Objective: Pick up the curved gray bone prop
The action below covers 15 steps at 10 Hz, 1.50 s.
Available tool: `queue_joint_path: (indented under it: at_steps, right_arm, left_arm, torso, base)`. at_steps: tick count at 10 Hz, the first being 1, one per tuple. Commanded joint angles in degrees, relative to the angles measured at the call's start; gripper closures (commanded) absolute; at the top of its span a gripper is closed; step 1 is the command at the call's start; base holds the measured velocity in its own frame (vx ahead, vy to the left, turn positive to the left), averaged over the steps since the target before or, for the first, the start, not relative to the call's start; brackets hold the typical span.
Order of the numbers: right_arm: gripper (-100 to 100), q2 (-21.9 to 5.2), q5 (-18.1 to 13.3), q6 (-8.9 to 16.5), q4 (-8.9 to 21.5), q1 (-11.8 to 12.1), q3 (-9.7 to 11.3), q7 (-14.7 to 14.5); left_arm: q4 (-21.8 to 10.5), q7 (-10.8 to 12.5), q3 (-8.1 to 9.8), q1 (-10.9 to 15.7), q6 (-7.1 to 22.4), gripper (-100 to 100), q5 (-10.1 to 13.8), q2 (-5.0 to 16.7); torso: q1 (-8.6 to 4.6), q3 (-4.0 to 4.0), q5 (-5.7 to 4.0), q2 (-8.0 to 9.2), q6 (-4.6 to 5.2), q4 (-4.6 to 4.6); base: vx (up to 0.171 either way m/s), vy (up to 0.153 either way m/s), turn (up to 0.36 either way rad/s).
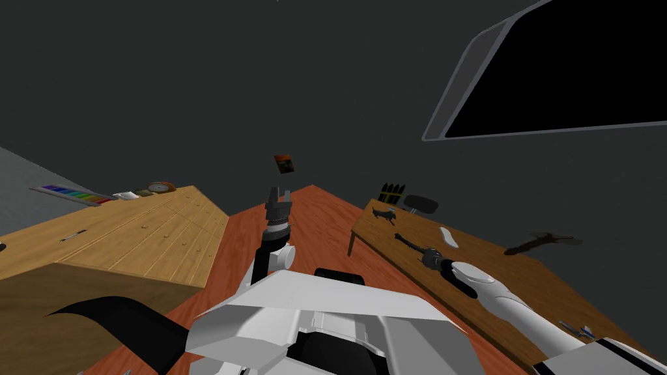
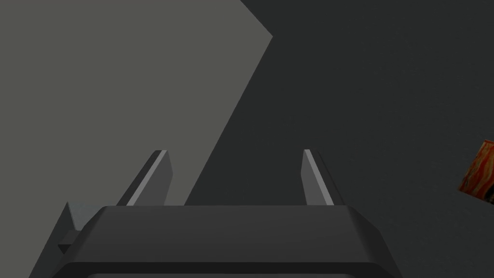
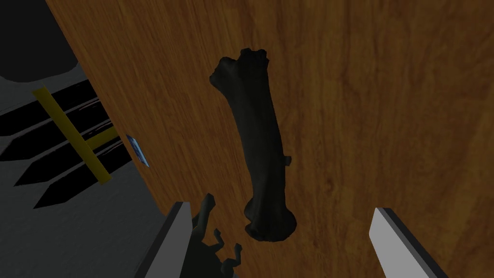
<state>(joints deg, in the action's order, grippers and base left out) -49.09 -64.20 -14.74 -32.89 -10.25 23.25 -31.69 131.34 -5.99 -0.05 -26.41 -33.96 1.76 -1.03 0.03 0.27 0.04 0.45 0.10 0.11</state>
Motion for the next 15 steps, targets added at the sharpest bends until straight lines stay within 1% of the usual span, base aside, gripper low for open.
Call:
queue_joint_path:
  at_steps: [1,2,3,4,8,10,11,12,13,14,15]
  right_arm:
    - [-100,0.2,-0.2,-1.8,1.5,-1.9,-1.0,0.2]
    - [-100,0.0,-0.3,-2.7,1.8,-2.6,-1.2,0.8]
    - [-100,0.0,-0.3,-2.7,1.8,-2.6,-1.2,0.8]
    - [-100,-0.3,-0.7,-4.4,2.4,-4.0,-1.7,1.9]
    - [-100,-1.1,-1.3,-7.5,3.6,-6.2,-2.5,4.3]
    - [-100,-1.4,-1.3,-8.2,3.9,-6.5,-2.6,5.0]
    - [-100,-1.3,0.2,-6.9,4.0,-4.7,-2.4,5.4]
    - [-100,-1.3,0.2,-6.9,4.0,-4.7,-2.4,5.4]
    - [-100,-0.9,0.9,-5.6,3.7,-3.5,-2.1,4.8]
    - [-100,-0.7,1.3,-4.8,3.6,-2.9,-2.0,4.4]
    - [-100,-0.1,2.0,-3.1,3.2,-1.5,-1.6,3.4]
  left_arm:
    - [0.0,0.0,0.0,0.0,0.0,0,0.0,0.0]
    - [0.0,0.0,0.0,0.0,0.0,0,0.0,0.0]
    - [0.0,0.0,0.0,0.0,0.0,0,0.0,0.0]
    - [0.0,0.0,0.0,0.0,0.0,0,0.0,0.0]
    - [0.0,0.0,0.0,0.0,0.0,0,0.0,0.0]
    - [0.0,0.0,0.0,0.0,0.0,0,0.0,0.0]
    - [0.0,0.0,0.0,0.0,0.0,0,0.0,0.0]
    - [0.0,0.0,-0.01,0.0,0.0,0,0.0,0.0]
    - [0.0,0.0,0.0,0.0,0.0,0,0.0,0.0]
    - [0.0,0.0,0.0,0.0,0.0,0,0.0,0.0]
    - [0.0,0.0,0.0,0.0,0.0,0,0.0,0.0]
  torso:
    - [0.0,0.0,0.0,0.0,0.0,0.0]
    - [0.02,0.02,0.0,0.03,-0.01,0.01]
    - [-0.06,0.05,-0.01,0.09,0.01,0.02]
    - [-0.04,0.01,-0.01,0.0,-0.01,0.01]
    - [-0.05,0.04,-0.02,0.06,-0.01,0.02]
    - [-0.05,0.05,-0.02,0.07,-0.01,0.02]
    - [-0.01,-0.04,-0.01,-0.1,-0.02,-0.01]
    - [0.09,-0.29,0.0,-0.55,-0.09,-0.1]
    - [0.11,-0.47,0.01,-0.83,-0.06,-0.17]
    - [0.16,-0.62,0.01,-1.11,-0.08,-0.23]
    - [0.13,-0.77,0.02,-1.37,-0.09,-0.29]
  base:
    - [-0.146,-0.006,-0.076]
    - [-0.16,-0.03,-0.072]
    - [-0.121,-0.023,-0.018]
    - [-0.147,-0.043,-0.081]
    - [-0.166,-0.032,-0.06]
    - [-0.117,-0.025,-0.012]
    - [0.051,0.009,0.215]
    - [0.114,0.01,0.102]
    - [0.177,0.024,0.083]
    - [0.241,0.014,0.094]
    - [0.306,-0.024,0.189]
